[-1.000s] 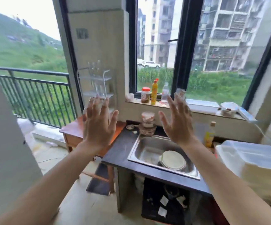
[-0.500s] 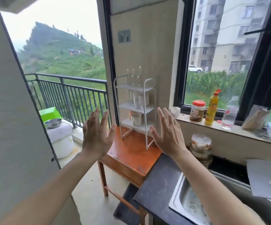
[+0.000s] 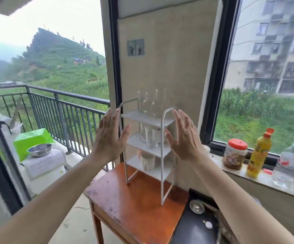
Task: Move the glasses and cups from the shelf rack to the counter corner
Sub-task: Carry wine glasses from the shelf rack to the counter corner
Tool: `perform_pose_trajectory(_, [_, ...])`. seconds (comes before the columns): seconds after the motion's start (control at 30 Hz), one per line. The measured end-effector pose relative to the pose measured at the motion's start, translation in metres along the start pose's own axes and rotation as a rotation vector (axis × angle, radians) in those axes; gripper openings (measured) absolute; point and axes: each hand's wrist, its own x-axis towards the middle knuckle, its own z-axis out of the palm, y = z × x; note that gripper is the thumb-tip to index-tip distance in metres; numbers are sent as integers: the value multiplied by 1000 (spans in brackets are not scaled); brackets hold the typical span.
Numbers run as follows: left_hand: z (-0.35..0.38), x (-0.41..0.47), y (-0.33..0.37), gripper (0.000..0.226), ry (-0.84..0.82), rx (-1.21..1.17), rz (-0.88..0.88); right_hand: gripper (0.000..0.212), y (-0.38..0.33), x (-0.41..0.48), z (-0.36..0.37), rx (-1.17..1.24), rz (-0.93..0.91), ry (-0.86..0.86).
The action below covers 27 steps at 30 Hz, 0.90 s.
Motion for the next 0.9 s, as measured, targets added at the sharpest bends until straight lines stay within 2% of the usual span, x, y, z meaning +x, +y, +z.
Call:
perform_pose_trajectory(0.17, [56, 81, -28, 73, 19, -216, 26, 73, 9, 67, 26, -17, 65, 42])
perform_pose_trajectory(0.3, [109, 142, -56, 73, -65, -345, 70, 73, 25, 121, 51, -63, 127, 53])
perform_pose_trajectory(0.47, [165, 217, -86, 72, -188, -436, 97, 78, 48, 177, 87, 13, 375, -21])
perform_pose_trajectory(0.6, [204, 263, -89, 75, -266, -550, 115, 83, 67, 213, 114, 37, 495, 8])
perform_pose_trajectory(0.73, [236, 279, -86, 71, -267, -639, 133, 92, 76, 235, 134, 71, 517, -10])
perform_pose_trajectory(0.9, [252, 285, -85, 59, -215, -740, 163, 75, 84, 249, 146, 117, 471, -58])
